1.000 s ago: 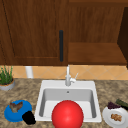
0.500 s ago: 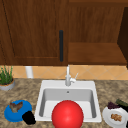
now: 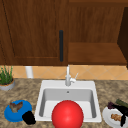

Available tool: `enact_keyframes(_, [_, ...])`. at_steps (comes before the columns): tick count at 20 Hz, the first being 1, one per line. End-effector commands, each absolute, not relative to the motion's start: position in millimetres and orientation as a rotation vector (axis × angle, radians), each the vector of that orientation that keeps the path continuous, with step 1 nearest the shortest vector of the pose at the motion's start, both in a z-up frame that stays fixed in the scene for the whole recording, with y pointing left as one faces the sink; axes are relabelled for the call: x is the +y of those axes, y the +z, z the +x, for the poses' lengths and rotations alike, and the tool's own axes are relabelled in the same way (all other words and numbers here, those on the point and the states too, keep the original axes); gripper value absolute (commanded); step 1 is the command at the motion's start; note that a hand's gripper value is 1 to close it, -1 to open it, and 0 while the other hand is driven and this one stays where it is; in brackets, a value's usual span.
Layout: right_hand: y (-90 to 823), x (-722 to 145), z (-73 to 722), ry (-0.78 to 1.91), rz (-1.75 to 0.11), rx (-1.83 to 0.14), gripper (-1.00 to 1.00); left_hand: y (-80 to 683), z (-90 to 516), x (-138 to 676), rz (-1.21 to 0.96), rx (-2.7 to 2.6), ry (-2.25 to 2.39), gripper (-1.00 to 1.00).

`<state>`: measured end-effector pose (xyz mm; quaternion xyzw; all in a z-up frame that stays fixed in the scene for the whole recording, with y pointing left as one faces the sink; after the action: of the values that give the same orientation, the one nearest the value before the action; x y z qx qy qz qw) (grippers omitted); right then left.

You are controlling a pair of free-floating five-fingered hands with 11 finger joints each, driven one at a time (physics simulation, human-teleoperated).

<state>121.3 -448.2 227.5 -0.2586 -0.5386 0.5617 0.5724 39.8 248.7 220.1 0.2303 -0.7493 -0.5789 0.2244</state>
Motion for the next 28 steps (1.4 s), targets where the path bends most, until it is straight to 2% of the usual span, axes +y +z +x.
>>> enact_keyframes(1, [214.9,-435.8,137.0,1.376,-0.696,-1.186,-1.00,220.1,39.8,248.7,0.635,-2.068,-1.597,0.00])
enact_keyframes(11, [215.7,-449.0,140.9,1.413,-0.751,-1.081,-1.00,220.1,39.8,248.7,0.635,-2.068,-1.597,0.00])
enact_keyframes(25, [210.0,-437.5,142.0,1.497,-0.731,-0.668,-1.00,220.1,39.8,248.7,0.635,-2.068,-1.597,0.00])
enact_keyframes(28, [209.3,-437.7,143.5,1.434,-0.715,-0.688,-1.00,220.1,39.8,248.7,0.635,-2.068,-1.597,0.00])
